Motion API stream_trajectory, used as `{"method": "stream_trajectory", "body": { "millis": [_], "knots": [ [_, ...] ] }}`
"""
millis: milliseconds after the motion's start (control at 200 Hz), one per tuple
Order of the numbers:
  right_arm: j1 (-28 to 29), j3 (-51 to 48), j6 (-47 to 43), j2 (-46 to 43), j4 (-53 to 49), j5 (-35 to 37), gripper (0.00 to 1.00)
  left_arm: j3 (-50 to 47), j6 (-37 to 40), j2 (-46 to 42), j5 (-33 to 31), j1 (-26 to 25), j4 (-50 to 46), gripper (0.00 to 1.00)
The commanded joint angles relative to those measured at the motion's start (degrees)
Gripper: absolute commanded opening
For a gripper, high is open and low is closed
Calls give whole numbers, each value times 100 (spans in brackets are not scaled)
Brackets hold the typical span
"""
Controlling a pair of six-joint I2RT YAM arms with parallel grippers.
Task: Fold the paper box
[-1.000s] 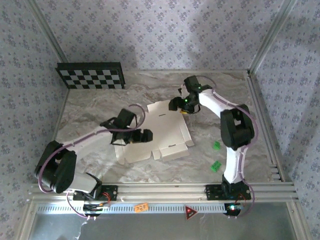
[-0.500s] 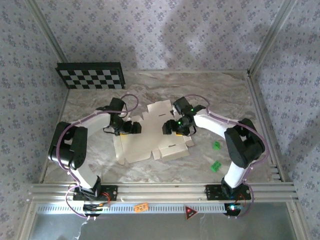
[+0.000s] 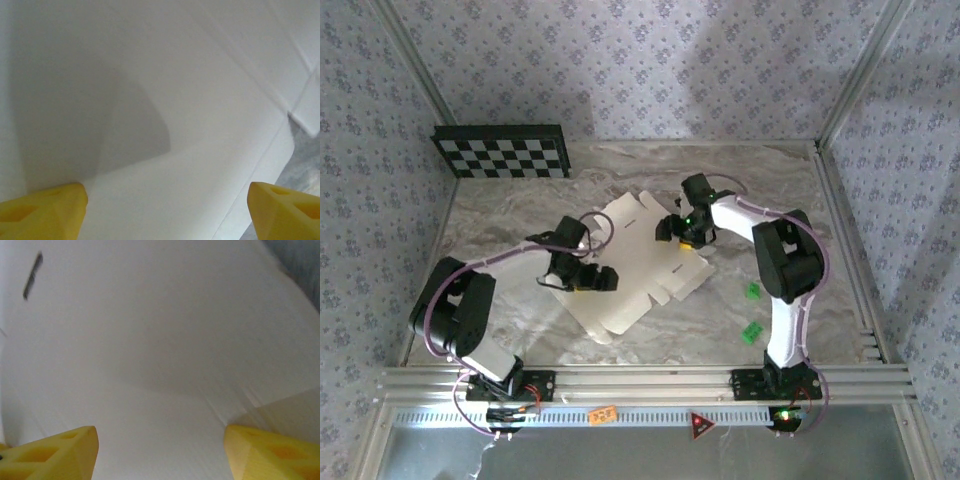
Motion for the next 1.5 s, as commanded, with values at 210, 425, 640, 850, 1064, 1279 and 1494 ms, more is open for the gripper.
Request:
{"method": "stream_trajectory", "body": {
  "millis": [210, 425, 640, 850, 1064, 1279, 1494],
  "knots": [
    [157, 1653, -331, 1480, -259, -435, 70, 64, -1497, 496, -263, -1522, 984, 85],
    [345, 2406, -378, 2031, -209, -826, 70, 668, -1802, 936, -340, -1994, 1182, 85],
    [231, 2165, -229, 1511, -157, -1061, 70, 857, -1843, 642, -395, -2011, 1108, 85],
    [121, 1900, -116, 403, -237, -996, 70, 1023, -1668, -21, -806, -1884, 1072, 85],
    [3, 1075, 108, -327, 11, -1220, 69, 741, -1287, -622, -951, -1149, 956, 85],
    [-8, 258, 134, -525, 515, -1930, 70, 536, -1252, -979, -491, 105, 942, 85],
    [155, -7, 121, -86, 797, -2285, 69, 248, -1617, -1038, -725, 699, 1177, 84]
  ]
}}
